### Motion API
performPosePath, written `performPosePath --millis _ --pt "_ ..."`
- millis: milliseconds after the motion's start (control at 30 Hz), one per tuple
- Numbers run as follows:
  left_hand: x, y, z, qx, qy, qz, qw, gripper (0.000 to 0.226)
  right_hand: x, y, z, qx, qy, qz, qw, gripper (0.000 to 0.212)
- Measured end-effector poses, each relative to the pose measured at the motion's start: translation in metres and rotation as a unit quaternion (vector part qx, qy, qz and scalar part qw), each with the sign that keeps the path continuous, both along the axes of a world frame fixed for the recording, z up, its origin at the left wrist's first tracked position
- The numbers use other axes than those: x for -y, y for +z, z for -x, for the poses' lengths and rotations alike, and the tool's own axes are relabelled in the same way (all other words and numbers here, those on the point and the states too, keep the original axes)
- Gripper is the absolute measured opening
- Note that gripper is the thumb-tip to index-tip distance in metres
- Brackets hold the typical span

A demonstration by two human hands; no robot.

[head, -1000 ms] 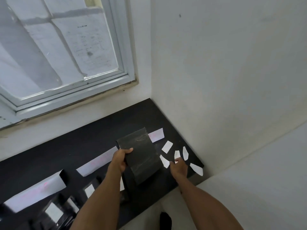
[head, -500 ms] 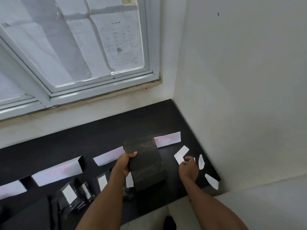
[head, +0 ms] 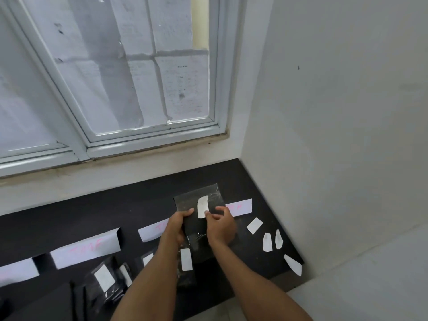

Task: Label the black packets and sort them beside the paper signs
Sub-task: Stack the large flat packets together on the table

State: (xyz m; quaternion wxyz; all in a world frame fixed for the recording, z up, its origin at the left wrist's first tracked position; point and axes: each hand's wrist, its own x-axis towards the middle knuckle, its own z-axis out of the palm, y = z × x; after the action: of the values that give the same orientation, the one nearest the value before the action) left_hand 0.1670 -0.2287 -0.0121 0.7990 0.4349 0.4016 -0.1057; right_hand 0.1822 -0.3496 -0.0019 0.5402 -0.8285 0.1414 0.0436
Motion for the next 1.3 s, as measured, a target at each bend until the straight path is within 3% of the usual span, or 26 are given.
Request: performPosePath --millis 400,467,567,633,700,800,967,1300 --pt "-0.074 0.042 0.061 0.088 0.034 -0.095 0.991 0.051 -0.063 0.036 0.047 0.055 0.082 0.09 0.991 0.028" --pt "-0.09 0.045 0.069 0.091 0.056 -0.11 0.988 0.048 -0.078 0.041 0.055 0.086 0.079 0.139 0.983 0.039" --pt "-0.112 0.05 0.086 0.1 0.109 -0.127 0.981 0.035 -0.096 0.045 0.065 0.115 0.086 0.196 0.97 0.072" --pt "-0.124 0.054 0.094 0.108 0.121 -0.132 0.978 0.03 -0.103 0.046 0.065 0.139 0.14 0.215 0.957 0.092" --pt "-0.142 0.058 0.109 0.122 0.104 -0.136 0.978 0.03 -0.117 0.046 0.071 0.2 0.207 0.236 0.928 0.095" --pt "-0.164 0.063 0.125 0.147 0.06 -0.129 0.979 0.037 -0.141 0.053 0.075 0.231 0.229 0.199 0.925 0.1" --pt "-0.191 0.067 0.15 0.168 0.05 -0.105 0.979 0.041 -0.179 0.07 0.083 0.139 0.226 0.104 0.958 0.114" --pt "-0.244 0.075 0.193 0.158 0.102 -0.138 0.972 0.049 -0.233 0.073 0.109 0.101 0.279 0.013 0.955 0.104"
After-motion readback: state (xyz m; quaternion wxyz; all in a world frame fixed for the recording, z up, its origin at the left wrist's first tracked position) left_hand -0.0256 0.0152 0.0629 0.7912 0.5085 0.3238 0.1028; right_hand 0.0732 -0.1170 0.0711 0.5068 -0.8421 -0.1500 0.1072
